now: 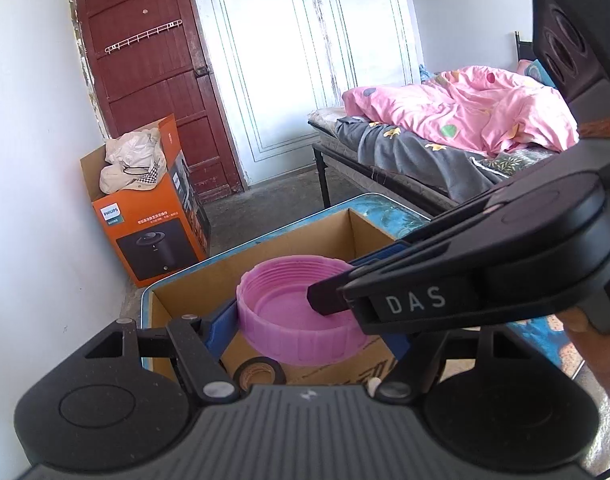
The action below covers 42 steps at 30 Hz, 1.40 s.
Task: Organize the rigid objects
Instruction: 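Carry the pink cap into the box and open the right gripper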
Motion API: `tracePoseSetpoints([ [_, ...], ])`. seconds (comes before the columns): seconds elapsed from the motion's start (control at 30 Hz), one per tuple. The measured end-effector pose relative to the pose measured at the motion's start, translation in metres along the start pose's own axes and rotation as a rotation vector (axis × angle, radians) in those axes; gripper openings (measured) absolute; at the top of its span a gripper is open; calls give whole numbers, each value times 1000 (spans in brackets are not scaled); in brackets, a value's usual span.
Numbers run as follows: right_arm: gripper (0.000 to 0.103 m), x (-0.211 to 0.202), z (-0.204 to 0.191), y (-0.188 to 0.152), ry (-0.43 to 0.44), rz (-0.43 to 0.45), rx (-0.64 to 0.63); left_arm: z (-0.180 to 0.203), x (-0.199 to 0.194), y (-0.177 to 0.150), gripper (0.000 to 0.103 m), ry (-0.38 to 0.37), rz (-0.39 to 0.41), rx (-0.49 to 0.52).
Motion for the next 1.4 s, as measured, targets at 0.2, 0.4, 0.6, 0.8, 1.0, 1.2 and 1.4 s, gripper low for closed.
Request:
tracePoseSetpoints([
  [0.2, 20, 43, 21, 48, 33, -126, 32, -26, 52, 22, 74, -27, -155, 15],
  [0.4, 20, 111, 54, 65, 75, -333, 120, -50, 124, 14, 74, -116, -411, -49],
  [0.6, 19, 172, 70, 61, 111, -481, 175, -63, 190, -11, 74, -160, -635, -120],
  [0.8, 19, 207, 87, 56, 92, -540, 181, -67, 226, -19, 74, -194, -716, -186],
  [1.0, 19, 236, 108, 52, 67, -591, 192, -63, 249, -20, 75, -220, -769, -222],
  [1.2, 21, 250, 118, 45, 45, -636, 212, -61, 261, -25, 76, -215, -801, -221],
  [1.4, 29, 243, 124, 48, 2, -618, 212, -62, 252, -22, 84, -235, -778, -229],
])
Point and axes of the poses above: each gripper's, at about its wrist camera, not at the fingertips, and x roughly the way its jaws point, z to its right, y to its top, the point moved 8 cm from there along x, roughly the way its jaws point, and after that the axes turned 7 degrees about -z, right-handed, at the moved point
